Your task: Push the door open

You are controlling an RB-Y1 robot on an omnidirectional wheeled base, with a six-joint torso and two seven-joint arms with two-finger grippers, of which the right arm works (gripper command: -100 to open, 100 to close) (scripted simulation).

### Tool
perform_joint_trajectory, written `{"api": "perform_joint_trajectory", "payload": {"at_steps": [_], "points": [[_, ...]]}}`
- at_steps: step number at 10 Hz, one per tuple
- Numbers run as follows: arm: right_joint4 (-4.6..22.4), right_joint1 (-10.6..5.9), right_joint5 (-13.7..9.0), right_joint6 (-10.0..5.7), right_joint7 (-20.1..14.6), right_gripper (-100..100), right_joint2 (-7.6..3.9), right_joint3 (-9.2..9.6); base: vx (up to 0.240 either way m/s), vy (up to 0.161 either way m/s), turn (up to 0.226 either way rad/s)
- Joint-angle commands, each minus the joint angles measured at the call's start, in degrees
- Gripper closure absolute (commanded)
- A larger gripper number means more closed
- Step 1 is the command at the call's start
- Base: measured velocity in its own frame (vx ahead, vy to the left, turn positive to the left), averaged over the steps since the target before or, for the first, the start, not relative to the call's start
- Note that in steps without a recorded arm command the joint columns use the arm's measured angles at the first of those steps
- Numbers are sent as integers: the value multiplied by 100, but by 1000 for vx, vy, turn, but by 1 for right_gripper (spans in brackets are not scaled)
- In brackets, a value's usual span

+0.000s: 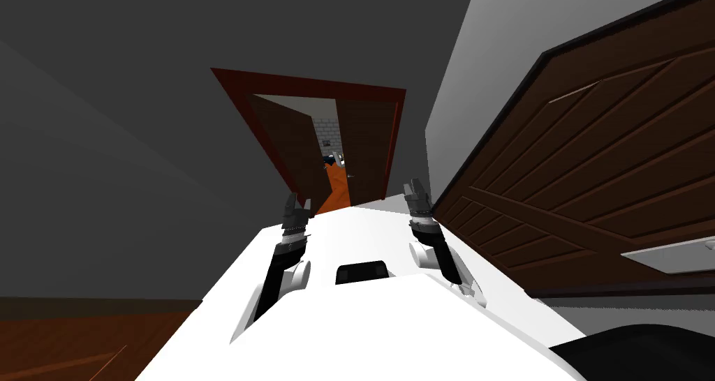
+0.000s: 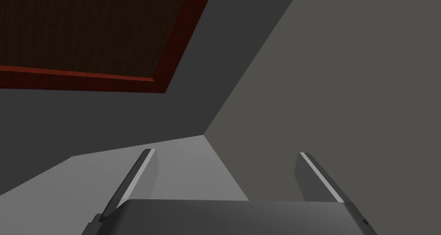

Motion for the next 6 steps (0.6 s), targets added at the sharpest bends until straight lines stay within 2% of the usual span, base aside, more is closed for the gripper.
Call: {"api": "perform_joint_trajectory", "payload": {"at_steps": [1, 2, 6], "points": [[144, -47, -7, -32, -25, -100, -28, 69, 124, 11, -66], [191, -63, -9, -42, -33, -100, -36, 91, 184, 11, -53], [703, -231, -33, -155, -121, -100, -116, 335, 186, 35, -78]]}}
